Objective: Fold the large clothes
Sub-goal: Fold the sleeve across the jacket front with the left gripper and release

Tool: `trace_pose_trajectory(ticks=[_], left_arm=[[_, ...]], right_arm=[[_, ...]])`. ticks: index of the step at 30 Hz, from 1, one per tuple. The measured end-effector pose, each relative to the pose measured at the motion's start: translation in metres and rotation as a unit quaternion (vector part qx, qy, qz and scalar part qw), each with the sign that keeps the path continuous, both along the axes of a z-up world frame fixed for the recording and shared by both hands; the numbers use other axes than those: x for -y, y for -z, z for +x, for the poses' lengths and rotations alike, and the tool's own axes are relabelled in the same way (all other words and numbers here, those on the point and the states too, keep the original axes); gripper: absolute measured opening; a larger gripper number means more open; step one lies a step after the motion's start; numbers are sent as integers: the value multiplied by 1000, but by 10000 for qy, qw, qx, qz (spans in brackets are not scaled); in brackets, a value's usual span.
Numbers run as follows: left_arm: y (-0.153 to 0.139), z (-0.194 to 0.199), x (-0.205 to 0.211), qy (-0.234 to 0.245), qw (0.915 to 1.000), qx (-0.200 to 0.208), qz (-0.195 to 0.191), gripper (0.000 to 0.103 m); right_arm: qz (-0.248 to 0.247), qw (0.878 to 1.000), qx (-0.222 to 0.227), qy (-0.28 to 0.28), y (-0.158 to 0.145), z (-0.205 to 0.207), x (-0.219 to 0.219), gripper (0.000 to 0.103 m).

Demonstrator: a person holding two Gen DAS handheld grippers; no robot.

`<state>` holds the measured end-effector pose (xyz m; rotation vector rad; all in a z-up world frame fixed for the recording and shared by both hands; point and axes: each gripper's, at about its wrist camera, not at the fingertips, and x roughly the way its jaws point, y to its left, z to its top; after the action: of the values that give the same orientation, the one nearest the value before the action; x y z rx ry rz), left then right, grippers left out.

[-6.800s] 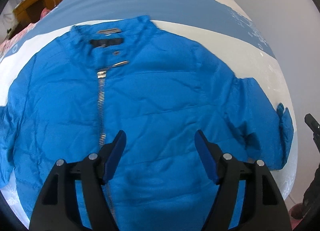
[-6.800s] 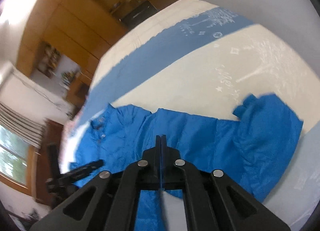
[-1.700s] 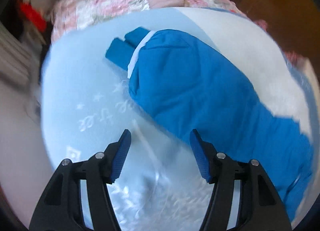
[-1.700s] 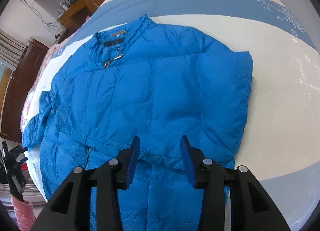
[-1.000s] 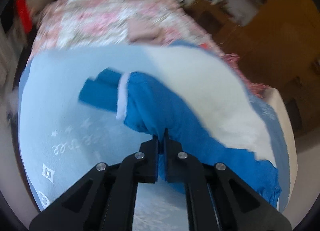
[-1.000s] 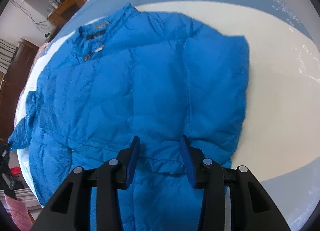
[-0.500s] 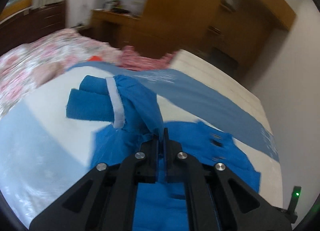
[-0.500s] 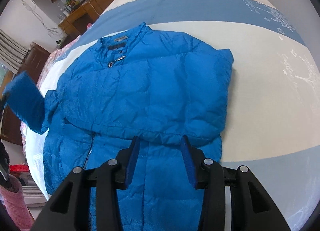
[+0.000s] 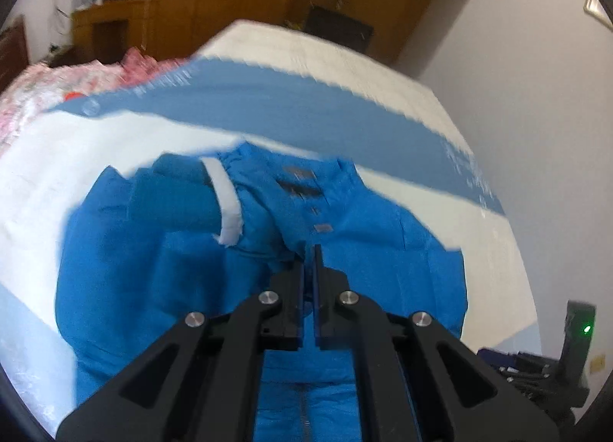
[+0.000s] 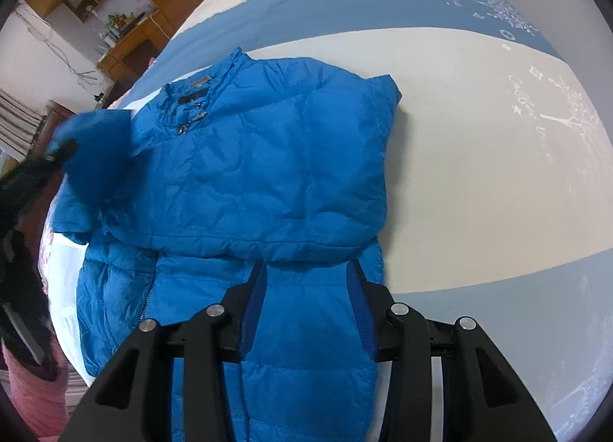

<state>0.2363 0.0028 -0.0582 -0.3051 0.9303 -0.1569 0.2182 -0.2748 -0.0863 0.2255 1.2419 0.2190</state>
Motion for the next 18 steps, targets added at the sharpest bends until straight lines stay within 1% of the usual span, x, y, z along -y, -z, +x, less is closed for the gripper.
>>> trace_pose_trajectory(ticks=[3, 5, 7, 8, 10, 11, 13, 14, 15, 16, 17, 18], left_arm=[[26, 6, 14, 239, 9993, -285, -63, 1], [37, 8, 21, 434, 9981, -429, -86, 2], [44, 5, 26, 614, 9966, -544, -99, 3], [43, 1, 26, 705, 9956, -597, -171, 5], [35, -11, 18, 817, 9944, -593, -320, 6], [28, -19, 11, 888, 9939, -542, -372, 9], [16, -34, -4, 975, 9931, -501, -413, 23], [12, -41, -14, 966, 9931, -503, -436, 38], [9, -46, -26, 913, 9934, -497, -486, 41], [6, -50, -39, 787, 9945, -485, -487, 41], [4, -53, -51, 631, 9960, -457, -440, 41], [2, -54, -66, 385, 9980, -394, -298, 41]], right_arm=[[11, 10000, -11, 16, 1, 1, 0, 43], [20, 10000, -17, 24, 1, 2, 0, 43], [31, 10000, -12, -2, 0, 5, -3, 43], [33, 10000, -7, -18, -1, 6, -4, 43], [43, 9999, 16, -96, -5, 11, -10, 44], [57, 9999, 11, -155, -6, 13, -14, 45], [117, 9994, -1, -335, -10, 22, -26, 50], [153, 9991, -6, -402, -11, 26, -33, 54], [236, 9984, -28, -508, -12, 33, -44, 59], [309, 9978, -49, -582, -12, 38, -51, 61], [440, 9965, -110, -701, -11, 46, -64, 62], [524, 9956, -153, -758, -10, 51, -72, 63]])
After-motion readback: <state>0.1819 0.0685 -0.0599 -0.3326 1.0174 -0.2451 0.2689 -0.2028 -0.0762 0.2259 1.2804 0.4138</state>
